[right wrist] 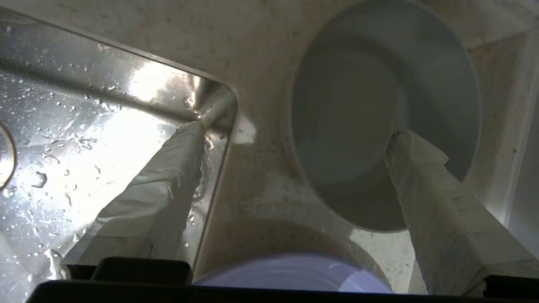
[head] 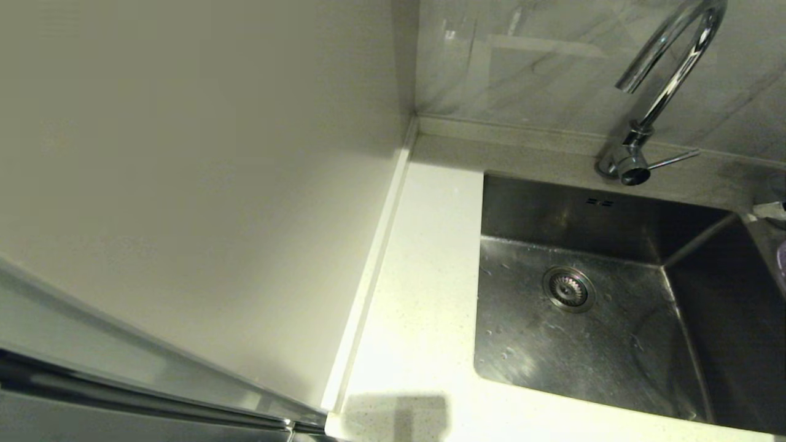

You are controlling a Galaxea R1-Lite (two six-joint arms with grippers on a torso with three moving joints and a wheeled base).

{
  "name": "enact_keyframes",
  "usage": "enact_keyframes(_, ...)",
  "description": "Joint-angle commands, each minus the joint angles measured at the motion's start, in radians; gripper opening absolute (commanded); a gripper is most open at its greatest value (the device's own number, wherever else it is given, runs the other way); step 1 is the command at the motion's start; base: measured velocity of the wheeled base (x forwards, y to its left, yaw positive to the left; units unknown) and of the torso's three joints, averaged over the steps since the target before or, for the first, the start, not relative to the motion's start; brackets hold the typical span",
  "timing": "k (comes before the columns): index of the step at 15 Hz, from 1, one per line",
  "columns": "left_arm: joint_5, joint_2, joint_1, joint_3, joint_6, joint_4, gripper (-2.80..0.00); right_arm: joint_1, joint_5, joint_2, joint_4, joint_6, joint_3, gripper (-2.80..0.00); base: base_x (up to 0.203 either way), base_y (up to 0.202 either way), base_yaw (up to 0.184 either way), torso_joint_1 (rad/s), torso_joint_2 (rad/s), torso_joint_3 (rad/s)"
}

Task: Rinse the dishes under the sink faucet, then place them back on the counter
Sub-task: Put a bowl into the sink

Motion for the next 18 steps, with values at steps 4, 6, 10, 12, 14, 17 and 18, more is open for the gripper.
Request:
enact_keyframes(4,0.0,0.0,0.0,0.003,0.0,-0.001,-2.8,0.001,0.0,0.018,-0.003,-0.005,-0.001,0.0,0.0,0.0,0.0,0.0,0.0,0.0)
enact_keyframes(6,0.0,0.0,0.0,0.003,0.0,0.0,-2.8,0.001,-0.001,0.024,-0.006,-0.005,-0.001,0.0,0.0,0.0,0.0,0.0,0.0,0.0)
enact_keyframes(10,0.0,0.0,0.0,0.003,0.0,0.0,-2.8,0.001,-0.007,0.038,-0.035,-0.006,-0.001,-2.8,0.0,0.0,0.0,0.0,0.0,0.0)
enact_keyframes(12,0.0,0.0,0.0,0.003,0.0,-0.001,-2.8,-0.001,-0.006,0.037,-0.038,-0.005,0.0,-2.8,0.0,0.0,0.0,0.0,0.0,0.0)
enact_keyframes(14,0.0,0.0,0.0,0.003,0.0,-0.001,-2.8,-0.003,-0.003,0.031,-0.035,-0.003,0.001,-2.8,0.0,0.0,0.0,0.0,0.0,0.0)
enact_keyframes(17,0.0,0.0,0.0,0.003,0.0,0.0,-2.8,-0.004,-0.001,0.032,-0.033,0.005,0.001,-2.8,0.0,0.0,0.0,0.0,0.0,0.0)
enact_keyframes(18,0.0,0.0,0.0,0.003,0.0,0.0,-2.8,-0.004,-0.001,0.032,-0.034,0.013,0.001,-2.8,0.0,0.0,0.0,0.0,0.0,0.0)
